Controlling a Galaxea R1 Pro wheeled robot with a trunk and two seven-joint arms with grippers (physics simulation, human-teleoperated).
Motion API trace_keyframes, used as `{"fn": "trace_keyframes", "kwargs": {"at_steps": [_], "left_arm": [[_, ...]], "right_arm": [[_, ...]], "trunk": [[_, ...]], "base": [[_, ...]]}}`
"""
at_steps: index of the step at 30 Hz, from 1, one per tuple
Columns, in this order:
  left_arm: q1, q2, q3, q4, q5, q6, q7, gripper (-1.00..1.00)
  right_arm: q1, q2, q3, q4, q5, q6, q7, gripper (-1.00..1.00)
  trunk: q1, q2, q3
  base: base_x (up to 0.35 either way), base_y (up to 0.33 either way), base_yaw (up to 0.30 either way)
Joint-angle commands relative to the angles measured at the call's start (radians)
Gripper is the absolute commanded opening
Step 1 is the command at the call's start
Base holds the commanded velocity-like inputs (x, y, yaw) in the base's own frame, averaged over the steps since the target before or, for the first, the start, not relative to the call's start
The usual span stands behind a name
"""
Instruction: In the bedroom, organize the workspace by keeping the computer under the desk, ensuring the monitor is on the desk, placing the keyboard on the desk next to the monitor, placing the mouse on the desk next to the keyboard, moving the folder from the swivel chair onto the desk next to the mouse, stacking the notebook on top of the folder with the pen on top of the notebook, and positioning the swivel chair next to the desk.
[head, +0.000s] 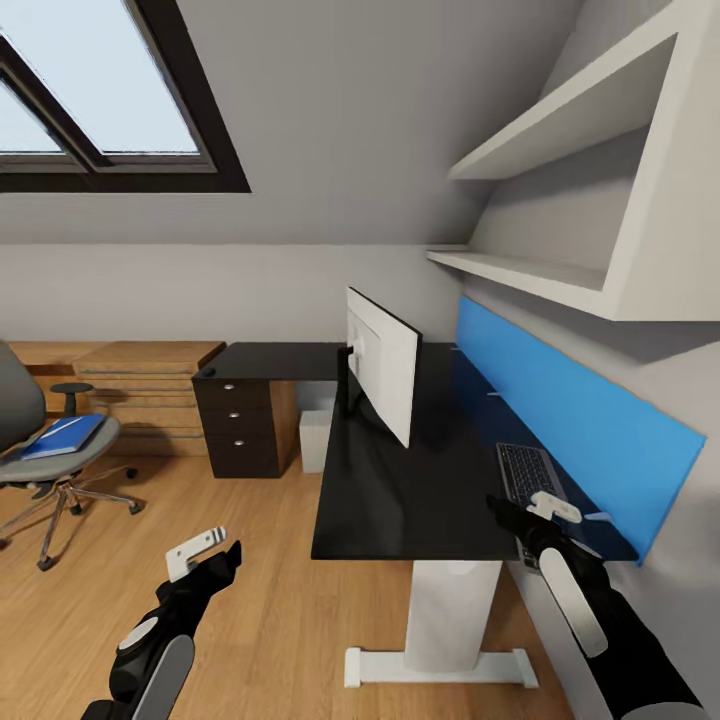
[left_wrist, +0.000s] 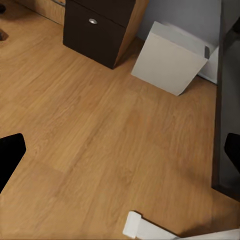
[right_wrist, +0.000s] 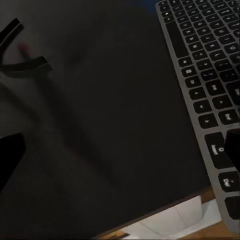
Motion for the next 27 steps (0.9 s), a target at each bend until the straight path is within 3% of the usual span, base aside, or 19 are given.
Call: {"fn": "trace_keyframes", "kwargs": {"at_steps": [1,3,10,19,20,27], "left_arm": [[-0.001,0.001,0.0,-0.002,0.009,0.002,0.01,1.0],[-0.001,0.001,0.015,-0.002,0.009,0.003,0.009,1.0],[-0.001,-0.001,0.041,-0.005,0.01,0.003,0.008,1.0],[-0.001,-0.002,0.045,-0.012,0.012,0.002,0.008,1.0],[-0.001,-0.003,0.045,-0.013,0.012,0.002,0.008,1.0],[-0.001,-0.004,0.047,-0.014,0.012,0.003,0.009,1.0]], "right_arm": [[-0.001,-0.002,-0.001,-0.001,-0.03,0.002,-0.009,1.0],[0.0,-0.005,-0.017,0.003,-0.087,0.002,-0.008,1.0],[0.005,-0.006,-0.079,0.008,-0.146,0.002,-0.006,1.0],[0.011,-0.006,-0.109,0.009,-0.158,0.002,-0.007,1.0],[0.012,-0.005,-0.137,0.009,-0.16,0.002,-0.007,1.0],[0.012,-0.003,-0.189,0.009,-0.162,0.005,-0.006,1.0]], "trunk": [[0.0,-0.001,-0.001],[0.0,-0.001,-0.001],[0.0,-0.001,-0.001],[0.0,-0.001,-0.001],[0.004,-0.008,-0.004],[0.031,-0.057,-0.026]], "base": [[-0.017,0.006,0.0],[-0.006,0.002,0.0],[-0.001,0.0,0.0],[0.0,0.0,0.0],[0.0,0.0,0.0],[0.0,0.0,0.0]]}}
